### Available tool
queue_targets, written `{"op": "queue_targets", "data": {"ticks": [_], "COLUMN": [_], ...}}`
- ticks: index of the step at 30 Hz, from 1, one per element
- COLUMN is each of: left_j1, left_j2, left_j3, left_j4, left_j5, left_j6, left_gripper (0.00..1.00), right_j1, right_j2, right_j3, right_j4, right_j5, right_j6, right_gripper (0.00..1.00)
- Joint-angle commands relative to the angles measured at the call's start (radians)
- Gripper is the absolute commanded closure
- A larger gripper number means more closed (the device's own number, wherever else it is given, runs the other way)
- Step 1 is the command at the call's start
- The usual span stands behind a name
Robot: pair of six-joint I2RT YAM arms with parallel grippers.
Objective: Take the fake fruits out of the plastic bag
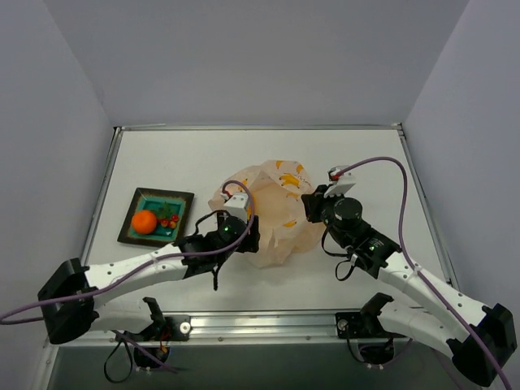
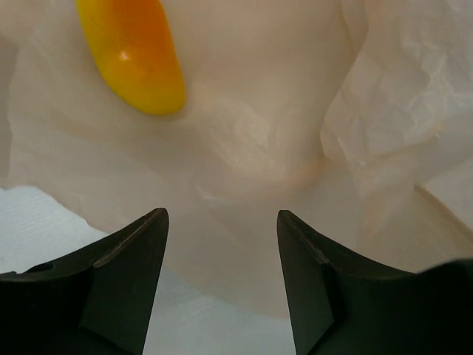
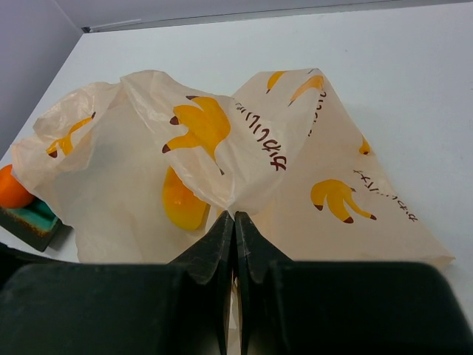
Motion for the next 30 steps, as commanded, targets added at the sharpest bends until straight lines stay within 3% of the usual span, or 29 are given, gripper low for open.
{"op": "queue_targets", "data": {"ticks": [1,6,16,30], "left_j1": [0.0,-0.017,-0.011,0.109], "left_j2": [0.121,0.291,0.495,0.639], "left_j3": [0.103,0.218,0.284,0.304], "left_j4": [0.096,0.138,0.219,0.316], "left_j5": [-0.214,-0.285,-0.536,-0.463], "left_j6": [0.026,0.083,0.207,0.253], "left_gripper": [0.42,0.36,0.32,0.29], "right_j1": [0.008,0.014,0.022,0.029], "right_j2": [-0.023,-0.006,0.0,-0.018], "right_j3": [-0.01,-0.008,-0.016,-0.027], "right_j4": [0.031,0.031,0.048,0.034], "right_j5": [0.0,-0.005,-0.011,-0.025], "right_j6": [0.019,0.009,0.006,0.0], "right_gripper": [1.0,1.0,1.0,1.0]}}
